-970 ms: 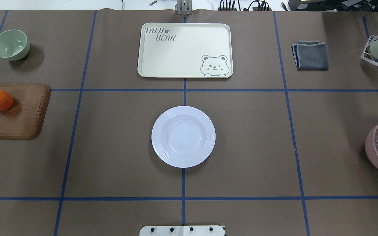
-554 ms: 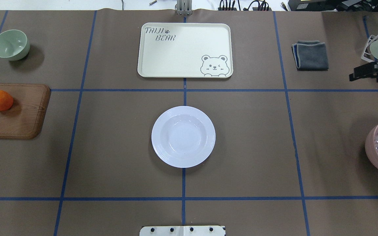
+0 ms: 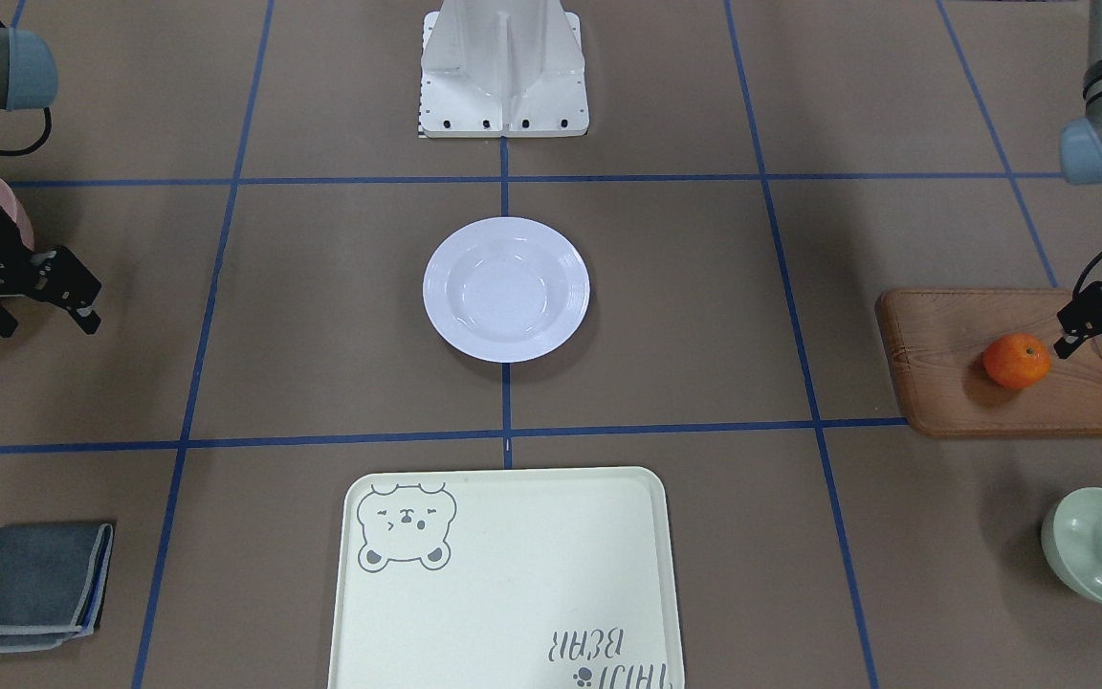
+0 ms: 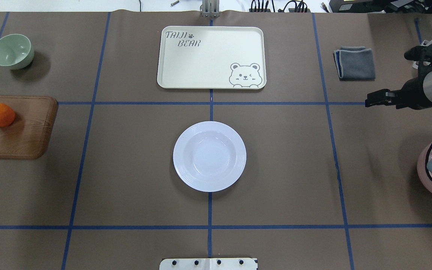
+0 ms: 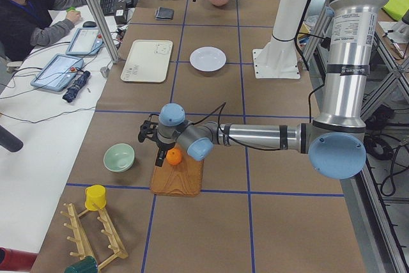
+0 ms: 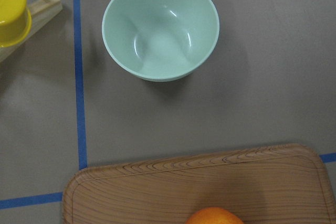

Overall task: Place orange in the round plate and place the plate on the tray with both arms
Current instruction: 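Grasp the orange on the wooden board with the left gripper while the right arm approaches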

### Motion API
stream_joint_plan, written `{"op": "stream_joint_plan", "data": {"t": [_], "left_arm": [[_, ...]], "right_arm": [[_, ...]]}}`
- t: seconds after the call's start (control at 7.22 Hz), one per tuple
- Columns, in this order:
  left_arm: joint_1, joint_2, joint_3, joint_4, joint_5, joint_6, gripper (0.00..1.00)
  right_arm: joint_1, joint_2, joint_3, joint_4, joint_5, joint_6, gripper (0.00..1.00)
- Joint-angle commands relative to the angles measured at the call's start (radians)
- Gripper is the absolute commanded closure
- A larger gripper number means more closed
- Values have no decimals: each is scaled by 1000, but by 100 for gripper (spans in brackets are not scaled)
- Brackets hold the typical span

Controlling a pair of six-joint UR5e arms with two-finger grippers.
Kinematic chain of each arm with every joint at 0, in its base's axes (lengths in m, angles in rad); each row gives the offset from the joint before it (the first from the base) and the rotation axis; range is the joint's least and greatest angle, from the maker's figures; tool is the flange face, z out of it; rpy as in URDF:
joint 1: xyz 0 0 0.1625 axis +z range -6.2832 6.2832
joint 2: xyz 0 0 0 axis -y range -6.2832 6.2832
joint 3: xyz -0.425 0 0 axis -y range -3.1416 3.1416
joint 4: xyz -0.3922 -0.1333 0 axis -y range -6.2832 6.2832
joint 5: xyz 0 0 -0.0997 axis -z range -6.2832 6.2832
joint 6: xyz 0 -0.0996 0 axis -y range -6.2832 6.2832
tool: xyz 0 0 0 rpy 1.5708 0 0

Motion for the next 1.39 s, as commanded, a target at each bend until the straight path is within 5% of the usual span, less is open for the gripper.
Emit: {"op": "stream_joint_plan", "data": {"t": [0.0,0.83,1.25], "left_arm": [[33,1,54,-77,-9,-11,1],[136,43,72,-199,3,-143,1],[136,28,78,-200,3,-143,33]], "right_arm": [[-11,-5,-3,29,-3,-1,0],[-21,-11,-10,31,-24,-6,0],[-25,-11,-11,31,-29,-6,0]]}}
